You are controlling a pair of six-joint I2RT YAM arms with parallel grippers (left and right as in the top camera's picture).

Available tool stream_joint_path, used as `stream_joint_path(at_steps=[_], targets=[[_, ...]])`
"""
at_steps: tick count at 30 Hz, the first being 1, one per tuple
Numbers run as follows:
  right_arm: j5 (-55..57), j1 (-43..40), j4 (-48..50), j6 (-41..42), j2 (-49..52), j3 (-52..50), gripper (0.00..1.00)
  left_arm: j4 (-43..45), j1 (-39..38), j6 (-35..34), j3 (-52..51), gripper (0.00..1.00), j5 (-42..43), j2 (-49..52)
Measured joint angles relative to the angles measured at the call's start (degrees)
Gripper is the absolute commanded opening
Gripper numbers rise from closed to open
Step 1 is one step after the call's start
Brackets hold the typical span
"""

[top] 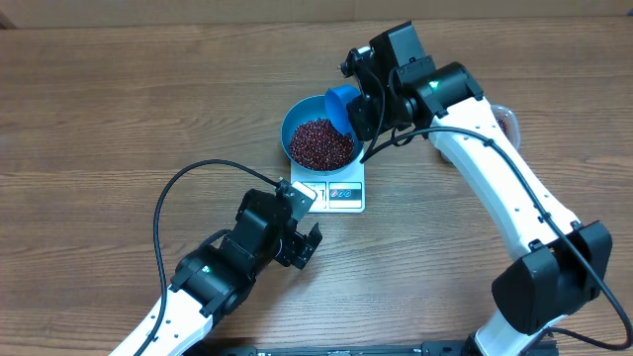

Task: Scoop item into bowl and weigh 150g on scale
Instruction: 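Lower the blue scoop into the teal bowl and shake out beans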

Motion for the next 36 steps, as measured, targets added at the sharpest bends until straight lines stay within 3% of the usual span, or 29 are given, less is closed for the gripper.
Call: stream_joint_path(at_steps=[16, 26, 36], targets=[[0.8, 0.6, 3.8, -0.1, 0.0, -5.4, 0.04, 0.0, 0.0, 0.0, 0.0, 0.99, 0.0, 0.0], [13.1, 9.4, 3.8, -0.2, 0.0, -5.4, 0.04, 0.0, 0.0, 0.0, 0.0, 1.00, 0.0, 0.0], [15.7, 9.8, 3.3, -0.1, 0.6, -5.4, 0.04, 0.0, 0.0, 0.0, 0.0, 1.00, 0.0, 0.0]])
